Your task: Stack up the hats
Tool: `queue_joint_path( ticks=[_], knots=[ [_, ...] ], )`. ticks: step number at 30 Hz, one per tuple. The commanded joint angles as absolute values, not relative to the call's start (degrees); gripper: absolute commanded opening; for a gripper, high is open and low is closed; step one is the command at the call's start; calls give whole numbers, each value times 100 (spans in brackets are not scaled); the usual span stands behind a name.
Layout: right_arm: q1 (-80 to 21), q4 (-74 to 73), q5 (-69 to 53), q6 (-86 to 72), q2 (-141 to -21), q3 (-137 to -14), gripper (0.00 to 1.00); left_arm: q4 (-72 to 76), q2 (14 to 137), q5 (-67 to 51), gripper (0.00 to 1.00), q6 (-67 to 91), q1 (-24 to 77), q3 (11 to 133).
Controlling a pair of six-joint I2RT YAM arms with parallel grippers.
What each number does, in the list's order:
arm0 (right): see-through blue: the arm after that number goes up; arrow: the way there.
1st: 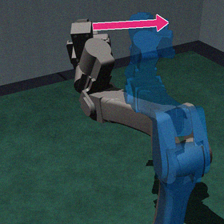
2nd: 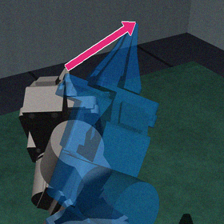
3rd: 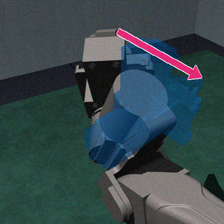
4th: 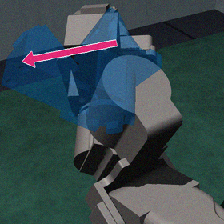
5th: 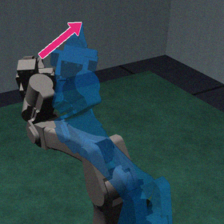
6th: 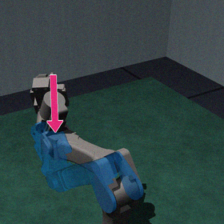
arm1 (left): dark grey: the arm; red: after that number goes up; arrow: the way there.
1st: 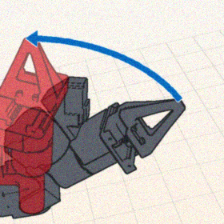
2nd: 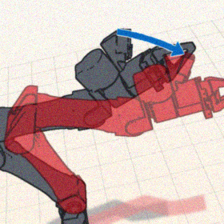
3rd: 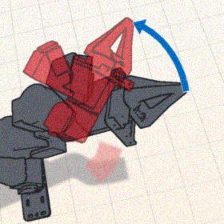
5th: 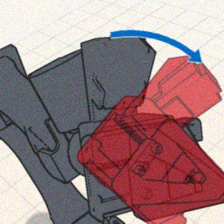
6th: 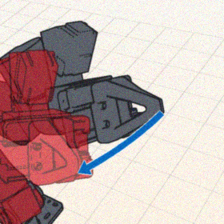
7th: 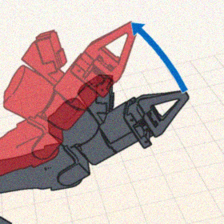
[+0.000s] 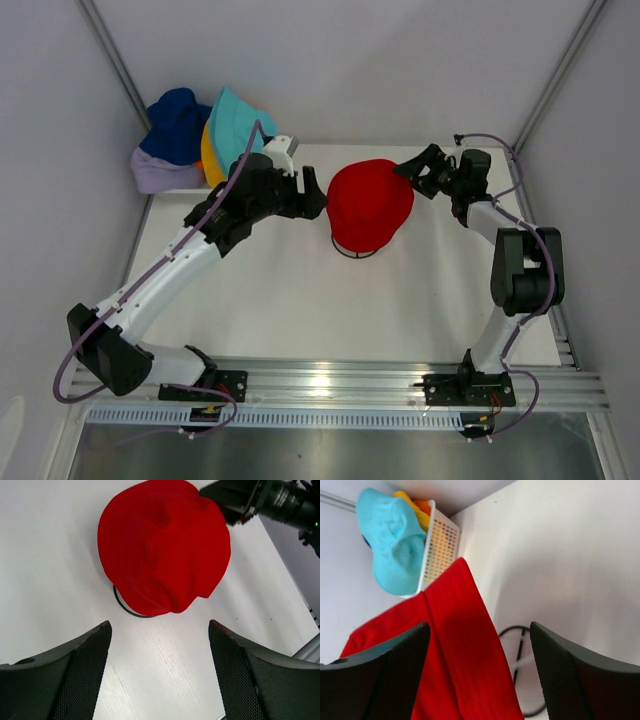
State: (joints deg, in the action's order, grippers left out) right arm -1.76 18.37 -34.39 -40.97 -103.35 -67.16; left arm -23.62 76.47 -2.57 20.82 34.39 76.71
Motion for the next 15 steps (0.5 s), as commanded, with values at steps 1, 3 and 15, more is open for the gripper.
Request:
queue_joint_path(
  ticks=[1, 3, 15],
  knots=[
    [-211, 2723, -4103, -4552, -10661, -7110, 82, -2118, 7331, -318, 81, 1785, 3445, 7506],
    [-228, 3013, -4140, -4789, -10766, -7075, 69, -2171, 7234, -142, 82, 1679, 3445, 7488],
    [-272, 2015, -3446, -4395, -10890, -7040, 0, -3040, 7400, 1001, 79, 2144, 2665, 8295]
  ],
)
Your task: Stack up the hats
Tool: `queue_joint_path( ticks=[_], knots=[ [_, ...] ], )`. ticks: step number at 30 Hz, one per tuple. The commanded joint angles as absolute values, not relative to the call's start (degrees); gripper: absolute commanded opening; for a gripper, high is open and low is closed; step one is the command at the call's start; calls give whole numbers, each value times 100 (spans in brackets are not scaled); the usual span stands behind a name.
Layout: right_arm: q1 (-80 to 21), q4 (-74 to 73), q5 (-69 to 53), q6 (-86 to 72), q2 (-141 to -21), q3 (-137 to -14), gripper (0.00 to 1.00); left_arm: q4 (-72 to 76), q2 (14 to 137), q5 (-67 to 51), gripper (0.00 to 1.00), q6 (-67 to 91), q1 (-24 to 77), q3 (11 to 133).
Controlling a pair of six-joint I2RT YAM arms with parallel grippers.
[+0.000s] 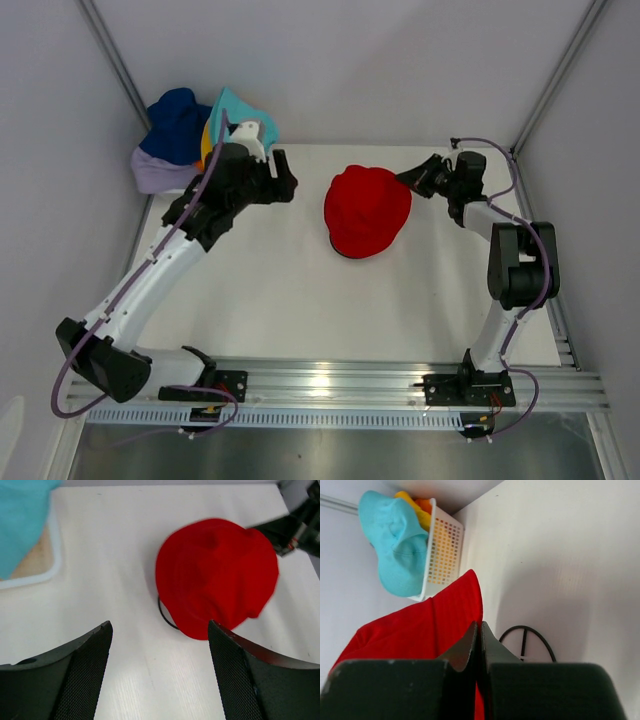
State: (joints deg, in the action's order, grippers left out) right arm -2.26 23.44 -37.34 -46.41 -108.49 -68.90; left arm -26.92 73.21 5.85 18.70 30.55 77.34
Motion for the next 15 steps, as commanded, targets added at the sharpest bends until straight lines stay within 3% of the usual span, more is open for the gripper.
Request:
queue_joint_path(
  ticks=[1, 9, 13, 15],
  knots=[
    [-272, 1917, -3236, -4325, -10881, -7040, 0, -3102, 7418, 1063, 79, 2162, 2585, 8358],
    [-211, 1925, -3208, -4210, -11056, -6820, 0, -3137, 8234, 1968, 79, 1231, 2338, 9166],
    [-202, 1899, -3296, -4184, -10995, -6785, 0, -3383, 9016, 1680, 80, 608, 2355, 9922],
    [-185, 1645, -3261, -4087, -10786, -6846, 17, -3410, 9463, 1687, 80, 388, 2443, 10273]
  ],
)
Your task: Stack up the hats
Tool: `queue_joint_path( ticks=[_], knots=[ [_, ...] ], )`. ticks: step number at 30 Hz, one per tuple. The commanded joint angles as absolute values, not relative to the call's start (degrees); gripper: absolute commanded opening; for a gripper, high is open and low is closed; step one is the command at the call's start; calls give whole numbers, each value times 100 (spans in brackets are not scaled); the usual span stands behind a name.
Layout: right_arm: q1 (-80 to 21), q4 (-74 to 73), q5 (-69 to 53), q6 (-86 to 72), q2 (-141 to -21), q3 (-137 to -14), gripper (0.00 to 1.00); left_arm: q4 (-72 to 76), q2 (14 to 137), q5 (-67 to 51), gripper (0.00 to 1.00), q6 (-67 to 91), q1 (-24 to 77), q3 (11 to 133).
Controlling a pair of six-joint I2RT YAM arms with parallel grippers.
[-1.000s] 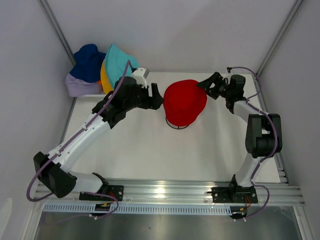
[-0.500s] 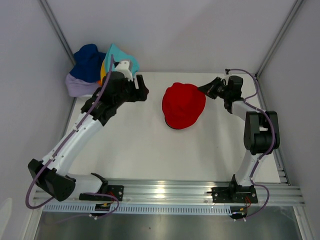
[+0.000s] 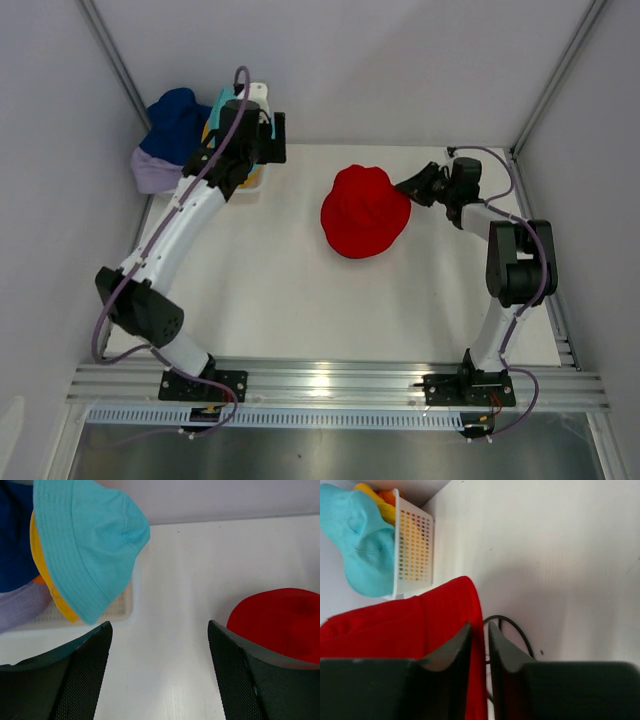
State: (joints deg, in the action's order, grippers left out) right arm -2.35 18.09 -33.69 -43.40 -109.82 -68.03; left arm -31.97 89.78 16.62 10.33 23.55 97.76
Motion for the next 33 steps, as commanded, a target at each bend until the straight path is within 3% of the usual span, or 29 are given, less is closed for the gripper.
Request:
queue_joint_path(
  ticks=[1, 2, 5, 12, 18, 24, 28, 33],
  knots=[
    [-167, 1530, -3182, -3930, -10697, -6864, 26, -3393, 9605, 1757, 80, 39, 2496, 10327],
    [-106, 1390, -3138, -3833, -10601, -6934, 50, -3366, 9754, 1967, 81, -269, 2557, 10405],
    [252, 740, -3093, -3569, -10301, -7031, 73, -3156, 10457, 2782, 81, -1263, 2847, 10853],
    [1299, 563, -3770, -3718, -9432, -6681, 75, -2840, 11864, 3690, 81, -2424, 2918, 11812],
    [1336, -78, -3464, -3077, -8202, -6434, 80, -2242, 12743, 4104, 80, -3119, 2717, 12321],
    [1336, -62, -3542, -3129, -7296, -6073, 84, -496, 13148, 4482, 80, -4524, 2619, 11699],
    [1336, -70, -3490, -3068, -7023, -6047, 84, -185, 13421, 4554, 79, -4544, 2479, 11856],
    [1336, -123, -3480, -3058, -6908, -5933, 84, 386, 13421, 4386, 30, -4712, 2303, 11751]
  ],
)
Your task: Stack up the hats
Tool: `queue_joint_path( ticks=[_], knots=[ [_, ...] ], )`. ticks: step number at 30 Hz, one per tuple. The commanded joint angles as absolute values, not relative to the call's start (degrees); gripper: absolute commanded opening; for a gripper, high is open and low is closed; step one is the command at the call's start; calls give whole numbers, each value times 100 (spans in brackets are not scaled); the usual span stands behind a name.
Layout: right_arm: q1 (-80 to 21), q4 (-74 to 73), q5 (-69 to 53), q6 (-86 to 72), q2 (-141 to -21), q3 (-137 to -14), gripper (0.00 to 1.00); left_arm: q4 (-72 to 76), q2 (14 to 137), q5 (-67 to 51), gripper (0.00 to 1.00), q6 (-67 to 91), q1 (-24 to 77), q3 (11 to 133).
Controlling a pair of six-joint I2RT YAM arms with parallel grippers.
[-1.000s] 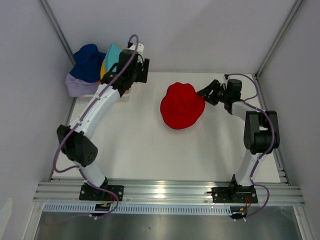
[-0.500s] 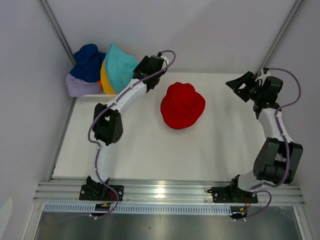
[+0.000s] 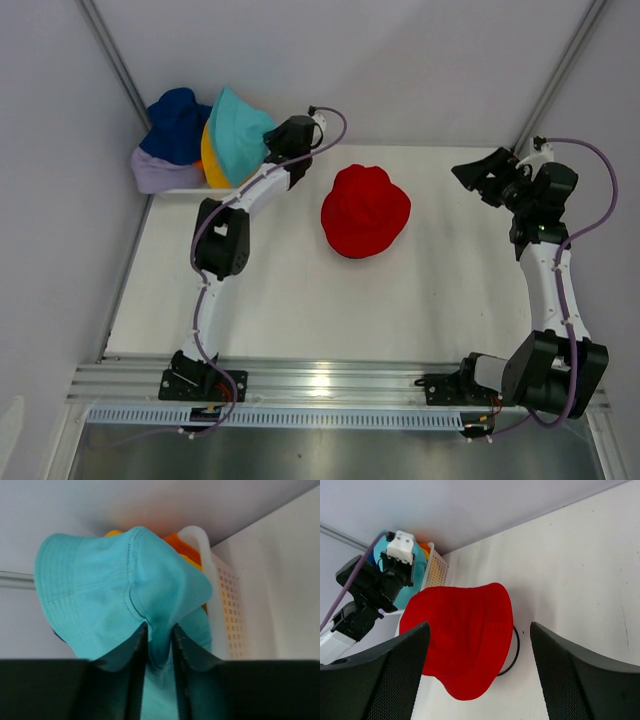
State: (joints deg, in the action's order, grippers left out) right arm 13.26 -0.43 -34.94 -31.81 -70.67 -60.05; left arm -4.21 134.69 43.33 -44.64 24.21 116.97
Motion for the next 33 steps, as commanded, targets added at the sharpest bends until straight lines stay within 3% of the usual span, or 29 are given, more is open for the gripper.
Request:
queue_joint_path(
  ticks=[1, 2, 6, 12, 23, 30, 33],
  knots=[
    [1327, -114, -3498, -3067, -6882, -5915, 84, 160, 13403, 4360, 25, -4615, 2277, 11768],
    [1327, -106, -3481, -3093, -6864, -5898, 84, -85, 13386, 4168, 16, -4466, 2207, 11829],
    [1318, -141, -3437, -3102, -6803, -5871, 84, -878, 13237, 3772, 1, -3720, 2048, 11857],
    [1301, -123, -3428, -3286, -6662, -5959, 83, -2309, 12368, 2840, 1, -2386, 1898, 12129],
    [994, -316, -3305, -3375, -6460, -6214, 84, -2953, 9845, 364, 1, 5, 1890, 12516],
    [958, -246, -3366, -3656, -6258, -6214, 84, -1971, 8878, -2209, 1, 2344, 1942, 11594],
    [949, -255, -3366, -3823, -6091, -6188, 85, -1126, 8579, -2566, 1, 2602, 2223, 11021]
  ],
)
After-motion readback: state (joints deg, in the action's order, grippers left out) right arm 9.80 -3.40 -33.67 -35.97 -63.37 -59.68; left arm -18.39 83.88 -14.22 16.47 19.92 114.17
